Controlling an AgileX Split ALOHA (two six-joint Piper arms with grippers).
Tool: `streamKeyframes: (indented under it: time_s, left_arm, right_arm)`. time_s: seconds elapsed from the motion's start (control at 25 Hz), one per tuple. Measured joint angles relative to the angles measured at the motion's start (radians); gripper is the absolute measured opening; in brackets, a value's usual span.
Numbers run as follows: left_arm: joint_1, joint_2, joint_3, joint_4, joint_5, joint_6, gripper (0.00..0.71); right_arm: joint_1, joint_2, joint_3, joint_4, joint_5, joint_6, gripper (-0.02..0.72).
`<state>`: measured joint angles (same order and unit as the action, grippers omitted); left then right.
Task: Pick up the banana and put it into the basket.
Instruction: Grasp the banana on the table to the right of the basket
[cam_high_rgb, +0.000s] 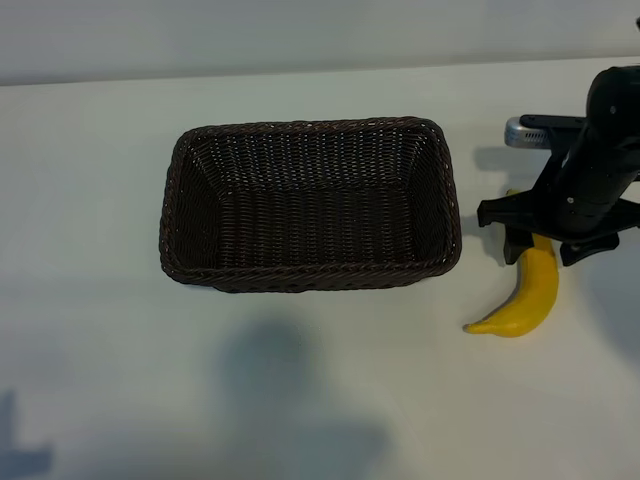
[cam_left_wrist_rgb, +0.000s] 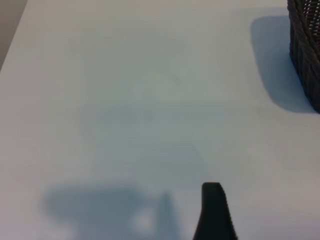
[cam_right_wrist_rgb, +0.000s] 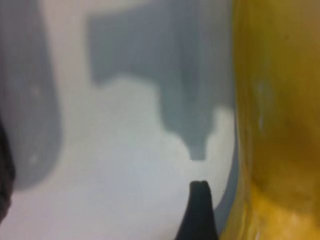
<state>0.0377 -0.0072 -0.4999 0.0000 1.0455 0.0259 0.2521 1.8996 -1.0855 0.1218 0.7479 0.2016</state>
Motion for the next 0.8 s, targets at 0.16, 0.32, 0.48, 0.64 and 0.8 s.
streamKeyframes:
  time_s: [0.16, 0.32, 0.48, 0.64, 0.8]
  left_arm:
    - [0.000, 0.000, 0.000, 0.000, 0.000, 0.001, 0.529]
    - [0.000, 0.000, 0.000, 0.000, 0.000, 0.001, 0.529]
    - [0.000, 0.000, 0.000, 0.000, 0.000, 0.001, 0.529]
    - [0.000, 0.000, 0.000, 0.000, 0.000, 0.001, 0.529]
    - [0.000, 0.000, 0.000, 0.006, 0.000, 0.001, 0.529]
  right_arm:
    - [0.000, 0.013, 0.000, -0.013, -0.014, 0.000, 0.582]
    - [0.000, 0.031, 0.000, -0.015, -0.015, -0.001, 0.528]
    - [0.000, 0.034, 0.000, -0.023, -0.015, -0.001, 0.457]
    - [0.000, 0.034, 0.000, -0.046, -0.014, 0.003, 0.434]
    - [0.000, 0.034, 0.000, -0.077, -0.004, 0.012, 0.434]
